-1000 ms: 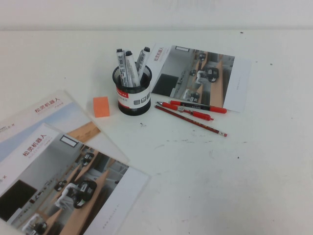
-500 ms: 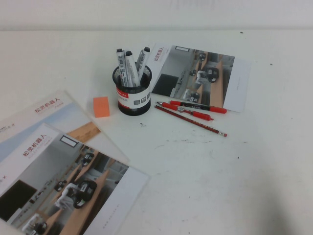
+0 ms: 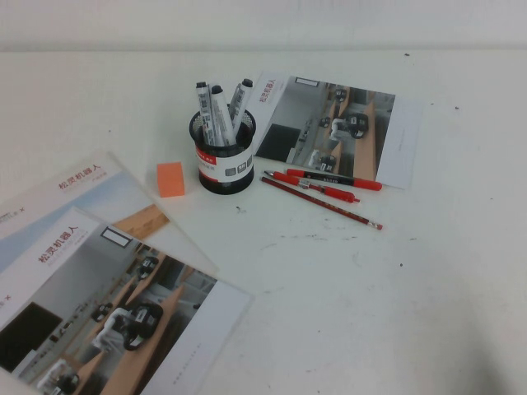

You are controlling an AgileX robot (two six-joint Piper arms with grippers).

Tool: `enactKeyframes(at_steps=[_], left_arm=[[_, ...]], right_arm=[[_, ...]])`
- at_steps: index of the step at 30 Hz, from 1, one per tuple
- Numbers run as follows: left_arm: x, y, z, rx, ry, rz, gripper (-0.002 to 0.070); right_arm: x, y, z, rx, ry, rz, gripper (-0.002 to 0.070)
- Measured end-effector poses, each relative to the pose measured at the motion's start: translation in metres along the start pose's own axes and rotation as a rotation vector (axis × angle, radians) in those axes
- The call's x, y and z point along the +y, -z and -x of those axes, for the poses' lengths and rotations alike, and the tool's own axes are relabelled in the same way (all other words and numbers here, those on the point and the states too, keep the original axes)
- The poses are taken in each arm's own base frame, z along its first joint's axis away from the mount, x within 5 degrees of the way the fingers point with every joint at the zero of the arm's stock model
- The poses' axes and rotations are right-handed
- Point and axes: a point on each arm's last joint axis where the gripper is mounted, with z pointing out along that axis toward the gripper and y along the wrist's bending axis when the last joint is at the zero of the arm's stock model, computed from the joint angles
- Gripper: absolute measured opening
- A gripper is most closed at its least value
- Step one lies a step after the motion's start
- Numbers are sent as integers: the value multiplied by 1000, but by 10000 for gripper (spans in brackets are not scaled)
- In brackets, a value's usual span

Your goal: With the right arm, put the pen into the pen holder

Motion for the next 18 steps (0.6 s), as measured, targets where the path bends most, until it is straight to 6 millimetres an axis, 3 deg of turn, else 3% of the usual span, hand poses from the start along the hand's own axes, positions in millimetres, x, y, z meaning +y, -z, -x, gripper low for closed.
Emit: enactKeyframes(at_steps=[18], left_arm=[[0, 0, 0, 2, 0, 0, -1]], right_arm=[[-1, 0, -8, 86, 58, -7, -19]])
